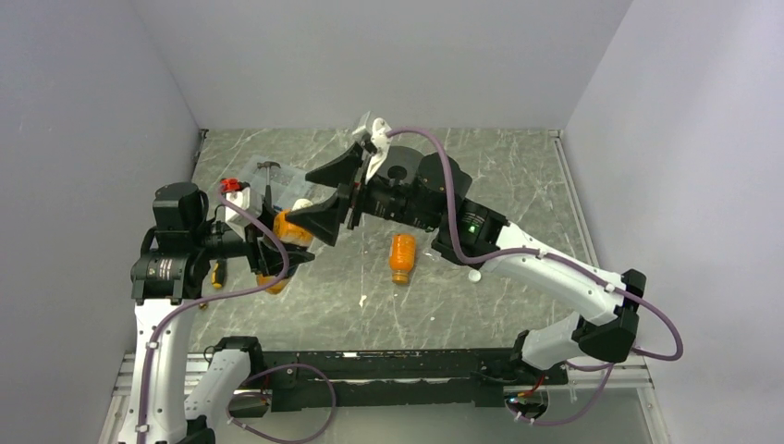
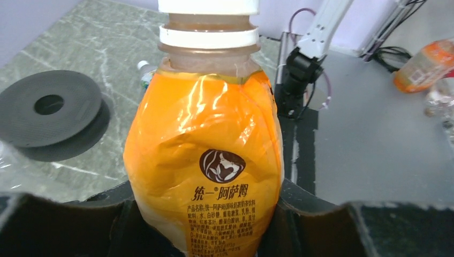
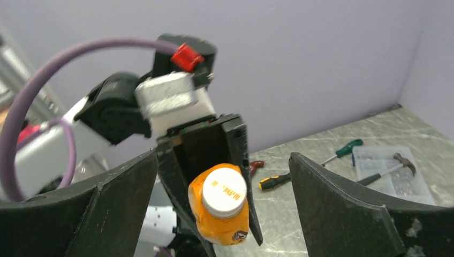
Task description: Unscrew the bottle caps
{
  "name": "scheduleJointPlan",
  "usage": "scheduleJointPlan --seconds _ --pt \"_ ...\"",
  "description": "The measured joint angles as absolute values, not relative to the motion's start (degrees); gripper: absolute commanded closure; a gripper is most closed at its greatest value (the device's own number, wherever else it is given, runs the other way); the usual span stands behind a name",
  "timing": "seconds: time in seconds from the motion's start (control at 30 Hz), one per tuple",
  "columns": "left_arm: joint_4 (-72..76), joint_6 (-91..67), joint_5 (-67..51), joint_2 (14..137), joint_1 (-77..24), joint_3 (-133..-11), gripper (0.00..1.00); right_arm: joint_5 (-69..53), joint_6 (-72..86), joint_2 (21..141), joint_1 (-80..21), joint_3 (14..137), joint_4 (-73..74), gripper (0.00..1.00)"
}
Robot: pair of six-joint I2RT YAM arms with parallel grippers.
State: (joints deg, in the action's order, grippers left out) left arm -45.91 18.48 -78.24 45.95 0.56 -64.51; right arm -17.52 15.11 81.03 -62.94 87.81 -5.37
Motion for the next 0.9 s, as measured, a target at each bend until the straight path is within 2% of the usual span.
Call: scheduleJointPlan --seconds 0.23,0.5,0.67,0.9 --pt "-43.0 20.7 -71.1 43.2 0.6 -61.2 0.84 -0.6 20.4 85.5 -63.5 100.2 7.0 0.15" --pt "-38.4 20.4 -63.5 41.7 0.6 -60.0 0.85 4.2 23.1 88.9 -64.9 101.4 12.4 0.26" --pt "-37.4 20.3 -60.9 41.8 0.6 -60.0 0.85 4.4 24.3 90.6 -65.4 101.4 13.7 0.38" --pt "-37.1 20.1 -59.7 41.8 0.6 -59.7 0.85 4.5 26.0 90.8 -65.8 101.4 13.3 0.66"
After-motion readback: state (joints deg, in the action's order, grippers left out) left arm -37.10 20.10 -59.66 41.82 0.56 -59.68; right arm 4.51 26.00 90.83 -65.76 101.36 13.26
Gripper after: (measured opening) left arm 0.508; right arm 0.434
